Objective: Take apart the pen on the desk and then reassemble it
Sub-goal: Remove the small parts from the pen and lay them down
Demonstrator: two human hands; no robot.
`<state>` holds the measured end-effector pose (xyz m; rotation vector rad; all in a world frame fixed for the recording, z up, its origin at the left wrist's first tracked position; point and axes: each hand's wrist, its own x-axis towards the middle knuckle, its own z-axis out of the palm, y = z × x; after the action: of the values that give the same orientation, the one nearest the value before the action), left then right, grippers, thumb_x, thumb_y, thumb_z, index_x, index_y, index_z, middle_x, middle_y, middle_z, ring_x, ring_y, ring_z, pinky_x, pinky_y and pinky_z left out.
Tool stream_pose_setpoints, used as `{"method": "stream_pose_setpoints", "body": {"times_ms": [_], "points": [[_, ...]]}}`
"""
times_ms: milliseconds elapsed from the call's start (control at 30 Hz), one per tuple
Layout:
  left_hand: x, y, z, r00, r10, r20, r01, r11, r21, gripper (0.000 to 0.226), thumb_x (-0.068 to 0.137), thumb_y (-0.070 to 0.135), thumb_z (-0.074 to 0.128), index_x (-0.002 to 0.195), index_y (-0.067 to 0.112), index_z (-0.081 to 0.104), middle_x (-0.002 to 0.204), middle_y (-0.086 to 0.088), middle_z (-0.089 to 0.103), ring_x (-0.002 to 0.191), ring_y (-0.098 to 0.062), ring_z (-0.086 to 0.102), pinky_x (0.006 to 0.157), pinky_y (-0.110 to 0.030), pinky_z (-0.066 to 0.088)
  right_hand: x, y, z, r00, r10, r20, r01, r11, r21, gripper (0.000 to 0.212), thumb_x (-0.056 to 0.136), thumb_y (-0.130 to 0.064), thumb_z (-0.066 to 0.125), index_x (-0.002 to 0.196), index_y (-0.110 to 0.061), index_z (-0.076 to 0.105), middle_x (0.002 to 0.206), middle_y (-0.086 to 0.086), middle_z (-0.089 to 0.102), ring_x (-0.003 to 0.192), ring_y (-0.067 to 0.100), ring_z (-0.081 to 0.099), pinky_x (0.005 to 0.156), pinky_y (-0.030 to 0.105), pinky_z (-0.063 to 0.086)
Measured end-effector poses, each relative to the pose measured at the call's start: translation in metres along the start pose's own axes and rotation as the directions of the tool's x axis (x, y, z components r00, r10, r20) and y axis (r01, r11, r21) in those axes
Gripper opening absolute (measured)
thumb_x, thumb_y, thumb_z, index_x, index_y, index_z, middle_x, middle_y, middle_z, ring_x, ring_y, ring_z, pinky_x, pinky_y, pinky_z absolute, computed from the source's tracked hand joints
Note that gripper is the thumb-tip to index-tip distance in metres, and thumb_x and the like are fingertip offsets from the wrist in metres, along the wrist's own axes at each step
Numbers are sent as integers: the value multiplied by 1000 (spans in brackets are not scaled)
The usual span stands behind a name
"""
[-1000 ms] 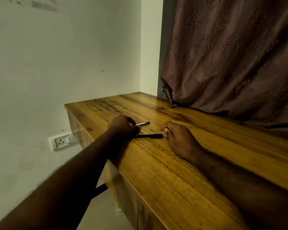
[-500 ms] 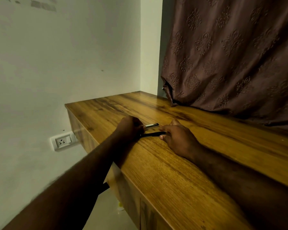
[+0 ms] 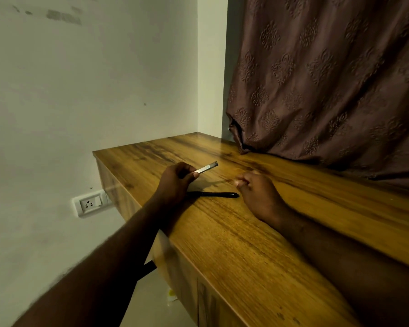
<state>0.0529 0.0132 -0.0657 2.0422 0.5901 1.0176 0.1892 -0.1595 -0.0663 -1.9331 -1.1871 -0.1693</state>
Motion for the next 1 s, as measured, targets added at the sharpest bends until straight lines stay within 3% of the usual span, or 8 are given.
{"method": "stream_pose_setpoints", "body": {"times_ms": [100,267,400,533,633,800,933,1000], "points": [[-16,10,2,998,-48,35,54,977,-204,6,84,12,69,86,14,64,81,-1,64,72,-10,59,65,-23,47,-2,2,-11,982,125,-140,-86,963,257,24,99,-25,50,91,-11,69,83,8,67,76,22,61,67,32,46],[-42,29,10,983,-60,172,126,905,-405,4,85,4,65,86,7,63,72,-6,66,62,-15,60,57,-24,52,-9,-1,-22,963,260,64,-256,821,511,27,100,-31,48,89,-12,64,74,2,59,46,11,42,37,19,28],[-49,34,11,966,-67,250,176,879,-443,6,86,4,64,84,9,62,65,-4,67,51,-14,53,47,-23,44,-18,-2,-21,960,221,174,-281,778,562,29,96,-30,55,92,-2,62,78,14,59,39,14,39,37,19,26],[-49,34,11,944,-37,328,171,905,-389,6,88,4,61,84,8,61,65,-5,66,42,-10,47,41,-20,39,-22,-2,-20,966,196,172,-260,737,624,11,94,-18,58,87,-9,60,77,6,63,37,10,40,34,17,25],[-48,34,12,940,-32,341,154,928,-338,3,88,5,61,86,7,60,65,-5,66,41,-10,45,41,-21,38,-21,-1,-19,962,197,188,-272,724,634,12,94,-19,58,87,-10,61,77,5,64,40,12,42,36,19,26],[-47,30,13,936,-52,347,158,946,-284,5,86,12,66,84,9,62,64,-3,66,56,-22,46,52,-28,35,-21,-2,-20,966,178,187,-257,729,635,20,94,-25,59,84,-9,63,76,10,61,42,15,42,38,20,27],[-47,31,13,940,-45,339,121,971,-206,11,80,18,74,85,14,65,81,-17,70,66,-26,61,62,-37,49,-21,-5,-18,975,171,144,-223,754,617,18,95,-21,57,82,-10,62,76,7,62,39,10,42,37,19,28],[-48,32,13,939,-39,341,81,991,-110,16,78,19,76,89,17,65,87,-13,72,72,-23,67,67,-38,54,-21,-5,-17,976,172,133,-217,775,594,21,96,-22,57,79,-10,61,75,11,61,39,11,42,36,19,29]]}}
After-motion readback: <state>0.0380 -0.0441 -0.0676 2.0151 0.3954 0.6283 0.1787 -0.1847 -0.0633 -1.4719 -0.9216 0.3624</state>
